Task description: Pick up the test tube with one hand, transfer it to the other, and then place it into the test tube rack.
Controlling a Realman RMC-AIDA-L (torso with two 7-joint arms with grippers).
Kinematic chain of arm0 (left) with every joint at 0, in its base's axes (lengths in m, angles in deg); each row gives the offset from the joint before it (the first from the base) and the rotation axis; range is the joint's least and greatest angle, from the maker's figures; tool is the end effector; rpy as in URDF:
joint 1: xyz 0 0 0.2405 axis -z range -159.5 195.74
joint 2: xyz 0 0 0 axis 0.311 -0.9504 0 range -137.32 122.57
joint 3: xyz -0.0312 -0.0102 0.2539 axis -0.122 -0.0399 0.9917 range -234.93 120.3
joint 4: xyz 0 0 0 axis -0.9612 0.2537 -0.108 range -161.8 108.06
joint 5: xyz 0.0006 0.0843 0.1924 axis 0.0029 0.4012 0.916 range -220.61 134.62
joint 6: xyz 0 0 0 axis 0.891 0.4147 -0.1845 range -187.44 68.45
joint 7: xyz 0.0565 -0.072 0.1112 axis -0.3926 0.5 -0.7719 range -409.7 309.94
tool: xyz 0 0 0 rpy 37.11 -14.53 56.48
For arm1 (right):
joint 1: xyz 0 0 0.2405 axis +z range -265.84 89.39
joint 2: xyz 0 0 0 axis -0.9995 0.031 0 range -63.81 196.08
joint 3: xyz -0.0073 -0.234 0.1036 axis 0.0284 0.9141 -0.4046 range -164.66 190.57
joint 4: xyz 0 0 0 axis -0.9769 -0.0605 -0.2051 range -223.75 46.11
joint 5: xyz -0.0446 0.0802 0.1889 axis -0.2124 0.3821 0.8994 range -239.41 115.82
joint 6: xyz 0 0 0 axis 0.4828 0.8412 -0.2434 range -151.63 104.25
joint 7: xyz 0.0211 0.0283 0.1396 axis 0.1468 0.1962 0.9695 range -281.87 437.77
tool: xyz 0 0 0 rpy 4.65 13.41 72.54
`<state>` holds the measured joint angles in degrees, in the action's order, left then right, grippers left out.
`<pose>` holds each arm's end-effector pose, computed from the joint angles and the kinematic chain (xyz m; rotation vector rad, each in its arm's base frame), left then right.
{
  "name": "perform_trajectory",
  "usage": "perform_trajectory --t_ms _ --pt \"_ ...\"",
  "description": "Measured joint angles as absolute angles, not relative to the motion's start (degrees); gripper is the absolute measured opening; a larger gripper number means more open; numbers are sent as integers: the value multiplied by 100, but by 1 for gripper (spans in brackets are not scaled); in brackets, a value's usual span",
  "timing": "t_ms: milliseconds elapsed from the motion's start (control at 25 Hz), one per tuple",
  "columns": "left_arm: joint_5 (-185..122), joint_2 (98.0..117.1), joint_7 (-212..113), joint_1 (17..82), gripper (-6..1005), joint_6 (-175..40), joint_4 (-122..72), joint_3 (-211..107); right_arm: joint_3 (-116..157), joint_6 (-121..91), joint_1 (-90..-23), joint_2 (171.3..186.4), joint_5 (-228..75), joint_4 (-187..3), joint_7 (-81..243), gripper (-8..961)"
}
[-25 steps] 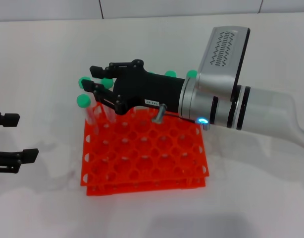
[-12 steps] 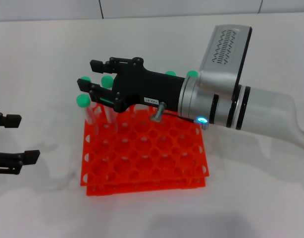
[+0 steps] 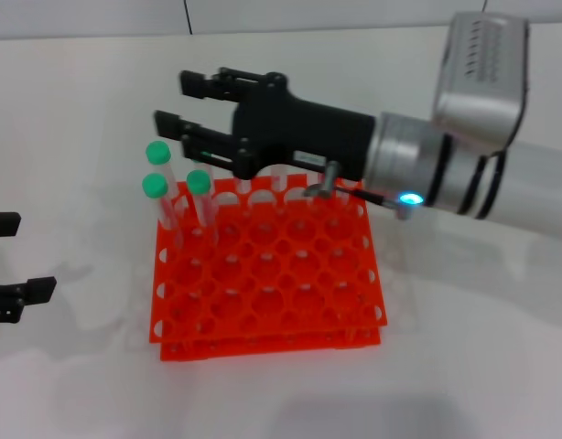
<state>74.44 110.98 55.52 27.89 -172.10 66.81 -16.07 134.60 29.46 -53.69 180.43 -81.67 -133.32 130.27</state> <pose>-0.2530 0.2395 0.1309 -2.7033 -0.5996 -0.1925 0.1060 0.3427 -0.0872 -2.5878 0.2573 1.1727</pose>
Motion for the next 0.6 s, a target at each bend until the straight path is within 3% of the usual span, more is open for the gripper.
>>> perform_trajectory --t_ms 160,600 --pt "7424 11126 5322 2791 888 -17204 6501 -1771 12465 3136 -5747 17925 -9847 -13640 14139 531" --pt "7424 11100 5124 2793 888 -17144 6344 -1855 10551 3805 -6457 17984 -14193 -15176 16892 526"
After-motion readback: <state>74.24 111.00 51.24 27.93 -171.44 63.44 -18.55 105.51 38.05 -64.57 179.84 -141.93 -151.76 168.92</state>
